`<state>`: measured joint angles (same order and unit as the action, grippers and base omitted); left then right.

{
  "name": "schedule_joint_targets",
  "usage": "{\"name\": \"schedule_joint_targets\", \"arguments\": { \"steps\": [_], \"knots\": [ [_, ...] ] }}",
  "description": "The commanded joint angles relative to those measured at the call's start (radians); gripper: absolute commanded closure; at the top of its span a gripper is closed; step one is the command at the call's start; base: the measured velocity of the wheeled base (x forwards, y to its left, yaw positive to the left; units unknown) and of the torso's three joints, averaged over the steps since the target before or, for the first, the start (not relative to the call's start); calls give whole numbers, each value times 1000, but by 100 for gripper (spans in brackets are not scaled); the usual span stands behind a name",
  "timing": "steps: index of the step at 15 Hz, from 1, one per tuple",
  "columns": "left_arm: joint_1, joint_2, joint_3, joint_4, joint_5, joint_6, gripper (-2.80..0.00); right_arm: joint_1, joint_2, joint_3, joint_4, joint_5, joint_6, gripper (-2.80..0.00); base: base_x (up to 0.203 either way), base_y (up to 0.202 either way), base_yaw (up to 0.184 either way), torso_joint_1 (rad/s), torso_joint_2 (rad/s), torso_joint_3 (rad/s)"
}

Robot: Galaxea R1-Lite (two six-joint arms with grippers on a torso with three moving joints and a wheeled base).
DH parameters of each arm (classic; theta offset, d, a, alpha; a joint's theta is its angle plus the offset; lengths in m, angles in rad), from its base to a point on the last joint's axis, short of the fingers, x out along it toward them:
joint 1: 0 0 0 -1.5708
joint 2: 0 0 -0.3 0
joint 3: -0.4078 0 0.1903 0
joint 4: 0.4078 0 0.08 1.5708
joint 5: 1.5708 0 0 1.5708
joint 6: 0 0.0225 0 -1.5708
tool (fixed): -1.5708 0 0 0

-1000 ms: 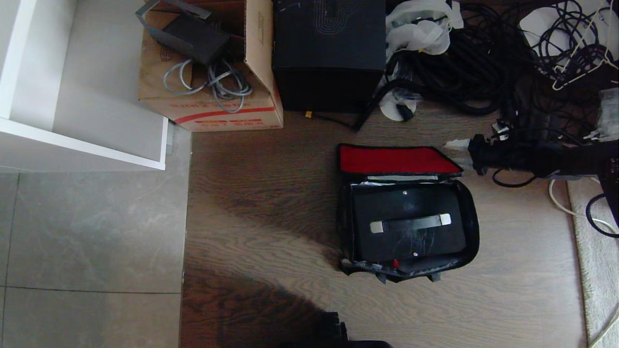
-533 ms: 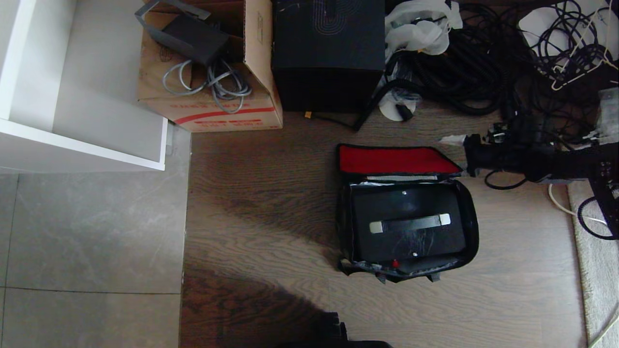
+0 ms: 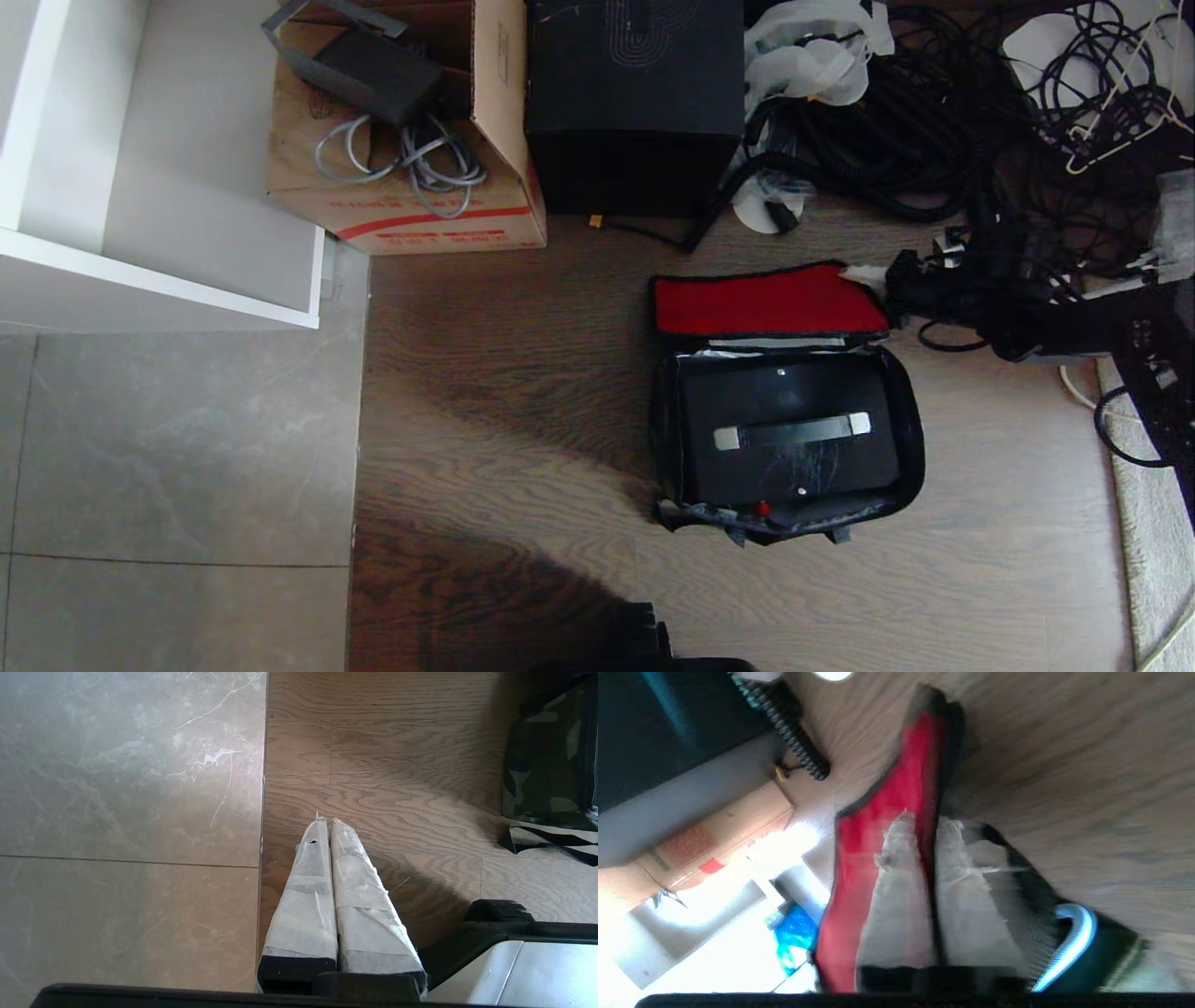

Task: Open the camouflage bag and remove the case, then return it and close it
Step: Close the top of the storage box

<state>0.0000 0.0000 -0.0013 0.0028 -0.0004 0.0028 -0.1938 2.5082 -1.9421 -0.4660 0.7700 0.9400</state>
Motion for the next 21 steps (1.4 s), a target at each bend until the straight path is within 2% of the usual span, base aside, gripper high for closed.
{"name": "schedule_joint_targets", "arguments": {
  "steps": [1,7,9,14,16,19,21],
  "knots": [
    [0,0,0,0,0,0,0,-3,-5,0,-2,6,5,0,0,0,0,0,0,0],
    [0,0,0,0,0,0,0,-9,-107,56,-2,6,-14,0,0,0,0,0,0,0],
    [0,0,0,0,0,0,0,-13,-178,145,-3,12,-97,0,0,0,0,0,0,0],
    [0,0,0,0,0,0,0,-12,-371,466,-3,103,-399,0,0,0,0,0,0,0],
    [0,0,0,0,0,0,0,-12,-426,553,4,135,-539,0,0,0,0,0,0,0],
    [0,0,0,0,0,0,0,-9,-472,648,5,147,-623,0,0,0,0,0,0,0],
    [0,0,0,0,0,0,0,-10,-486,671,15,153,-647,0,0,0,0,0,0,0]
  ]
}}
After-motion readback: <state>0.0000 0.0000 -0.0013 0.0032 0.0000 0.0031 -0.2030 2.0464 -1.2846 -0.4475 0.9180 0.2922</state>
